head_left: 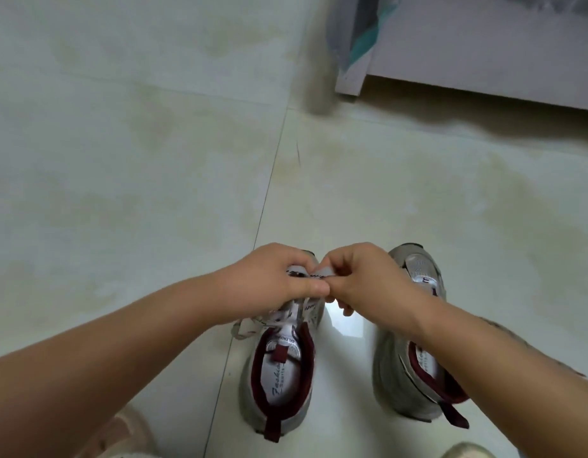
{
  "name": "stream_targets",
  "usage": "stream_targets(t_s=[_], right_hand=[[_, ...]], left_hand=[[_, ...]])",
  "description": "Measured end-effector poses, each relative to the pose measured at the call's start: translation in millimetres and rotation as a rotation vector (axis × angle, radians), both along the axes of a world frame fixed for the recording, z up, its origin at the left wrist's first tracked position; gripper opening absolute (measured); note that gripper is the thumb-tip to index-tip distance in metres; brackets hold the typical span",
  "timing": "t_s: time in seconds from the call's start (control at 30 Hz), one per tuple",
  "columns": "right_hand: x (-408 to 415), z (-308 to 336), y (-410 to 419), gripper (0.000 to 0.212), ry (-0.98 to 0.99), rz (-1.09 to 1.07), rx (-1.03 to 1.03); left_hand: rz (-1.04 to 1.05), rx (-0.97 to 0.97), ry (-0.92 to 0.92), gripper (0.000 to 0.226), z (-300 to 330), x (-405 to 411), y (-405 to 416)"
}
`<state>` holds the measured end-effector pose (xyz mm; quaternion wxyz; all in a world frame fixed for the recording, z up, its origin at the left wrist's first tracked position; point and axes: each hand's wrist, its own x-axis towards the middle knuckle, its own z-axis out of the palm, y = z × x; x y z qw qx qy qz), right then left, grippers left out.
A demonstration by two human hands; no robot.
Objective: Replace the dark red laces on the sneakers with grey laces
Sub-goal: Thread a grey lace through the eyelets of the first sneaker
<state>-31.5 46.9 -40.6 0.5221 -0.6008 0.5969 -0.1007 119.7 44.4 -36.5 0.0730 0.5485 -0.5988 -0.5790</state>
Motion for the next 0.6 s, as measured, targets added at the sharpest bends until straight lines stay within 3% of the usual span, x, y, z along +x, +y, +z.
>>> stream_targets(t_s=[0.1,0.17,0.23,0.3,0.47,0.57,0.6], right_hand=[[3.0,0.8,-4.6,0.018,0.064,0.058,-0.051],[4.4,-0.8,-6.9,0.02,0.215,0.146,-0.101],[3.4,-3.2,-8.7,0.018,0.356,0.215,-0.145],[0.8,-8.1,-8.4,0.017,0.375,0.218,-0.127],[-6.7,-34.3,-4.9,0.019,0.123,-0.002,0.107],[-12.4,-49.4,-4.7,0.015,-0.094,-0.267,0.245],[-13.4,-52.9,-4.7,0.015,-0.146,-0.331,0.284]], left_hand=[[-0.011,-0.019,-0.052,0.02,-3.8,5.6,-8.4],[-0.018,-0.083,-0.093,0.024,-5.8,8.4,-11.9],[0.058,-0.109,-0.054,0.028,-6.2,10.7,-15.7],[0.176,-0.094,0.034,0.032,-6.0,9.8,-17.6],[0.371,-0.039,0.194,0.029,-11.9,-6.8,-18.6],[0.385,-0.146,0.029,0.012,-27.5,-10.8,-21.6],[0.366,-0.195,-0.069,0.015,-34.2,-10.4,-21.0]])
